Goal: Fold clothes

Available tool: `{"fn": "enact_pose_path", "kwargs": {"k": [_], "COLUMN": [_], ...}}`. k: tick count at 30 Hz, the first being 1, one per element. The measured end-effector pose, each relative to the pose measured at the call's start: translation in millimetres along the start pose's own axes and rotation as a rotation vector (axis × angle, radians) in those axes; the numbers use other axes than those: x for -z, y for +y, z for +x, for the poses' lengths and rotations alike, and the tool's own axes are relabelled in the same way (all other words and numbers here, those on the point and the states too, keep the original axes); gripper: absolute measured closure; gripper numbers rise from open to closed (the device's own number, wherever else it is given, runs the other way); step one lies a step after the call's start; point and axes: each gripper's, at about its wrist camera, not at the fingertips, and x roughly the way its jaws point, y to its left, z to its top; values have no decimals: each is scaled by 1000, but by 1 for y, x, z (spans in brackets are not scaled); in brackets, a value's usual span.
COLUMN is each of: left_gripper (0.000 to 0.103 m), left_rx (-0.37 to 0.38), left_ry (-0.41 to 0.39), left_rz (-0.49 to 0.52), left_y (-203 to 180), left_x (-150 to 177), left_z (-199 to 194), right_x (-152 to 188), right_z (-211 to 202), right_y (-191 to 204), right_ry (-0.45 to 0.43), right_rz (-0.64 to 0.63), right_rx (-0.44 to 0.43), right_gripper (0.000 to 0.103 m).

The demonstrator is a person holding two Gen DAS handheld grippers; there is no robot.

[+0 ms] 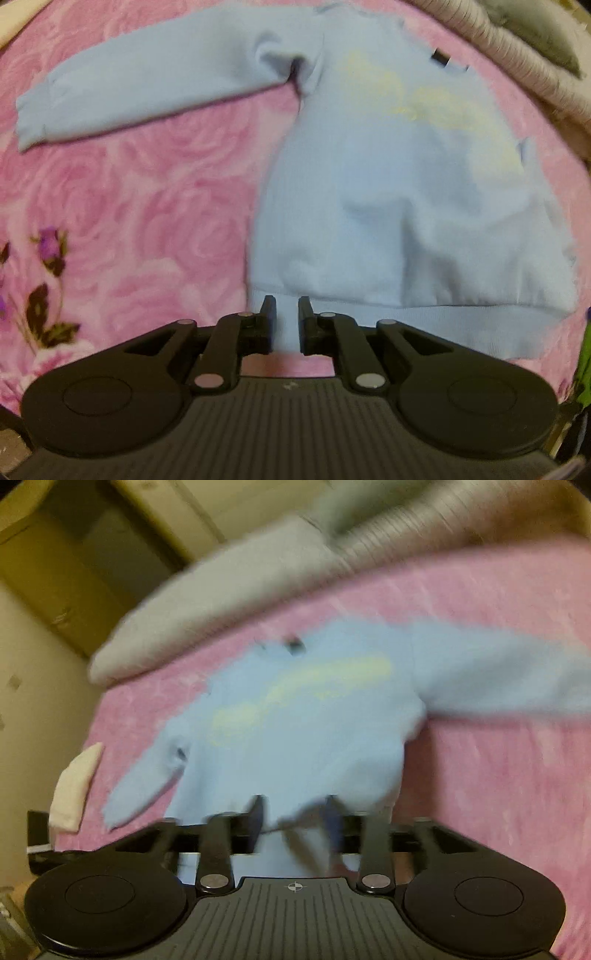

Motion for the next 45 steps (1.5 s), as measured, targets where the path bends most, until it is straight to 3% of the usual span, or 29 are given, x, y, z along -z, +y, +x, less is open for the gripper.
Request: {"fn": "enact_pose_path", "kwargs": {"k": [4,7,9,11,16,18,19,20,22,23,25,27,28,31,33,35,36,37,39,41,45], "left_gripper": [95,95,92,86,86,88,103,103,103,103,103,103,103,103,97,90,83,77,74,74,73], "left_rx": [-28,-44,-84,-88,-97,-108,-118,-128,-146,-154,-169,-216,-247,-286,-238,-186,-161,-141,-105,-75,-41], "left_ry": [42,24,-57,-85,-110,-105,-101,-96,-86,-77,-45,-5,13,26,-13,-76,-113,-144,-190,-177,-163], "left_rz": [-4,-24,-96,-123,-177,-153,-129,-105,-78,-70,-43,22,61,108,65,-35,-88,-139,-247,-312,-353], "left_y": [5,7,6,6,7,3,2,0,-3,-5,-10,-19,-24,-29,-25,-17,-13,-8,0,6,8], "left_x": [13,20,23,22,19,19,20,20,22,23,27,37,42,58,67,73,73,73,69,64,56], "left_z": [16,25,29,37,52,53,52,51,48,47,43,37,36,34,31,26,24,23,26,36,58], "right_x": [40,60,65,66,58,45,40,35,28,29,31,41,45,48,50,50,50,52,55,59,64], "right_z": [30,47,52,58,98,113,116,117,115,108,95,76,64,46,42,41,41,42,52,65,84], "right_y": [-87,-131,-141,-148,-134,-124,-114,-102,-74,-57,-24,-1,2,-13,-41,-82,-102,-121,-142,-161,-167], "right_ry": [42,47,7,-42,-87,-81,-71,-59,-21,22,113,218,255,330,297,249,225,174,86,14,-12], "right_rz": [243,318,322,325,292,256,204,143,4,-99,-314,-501,-541,-455,-313,-56,77,198,322,425,495], "right_rx": [38,88,59,4,-75,-121,-120,-112,-79,-21,112,331,385,403,322,224,173,116,59,25,16], "right_gripper": [60,60,60,59,58,58,64,100,99,99,99,99,98,98,93,68,64,62,62,62,61]}}
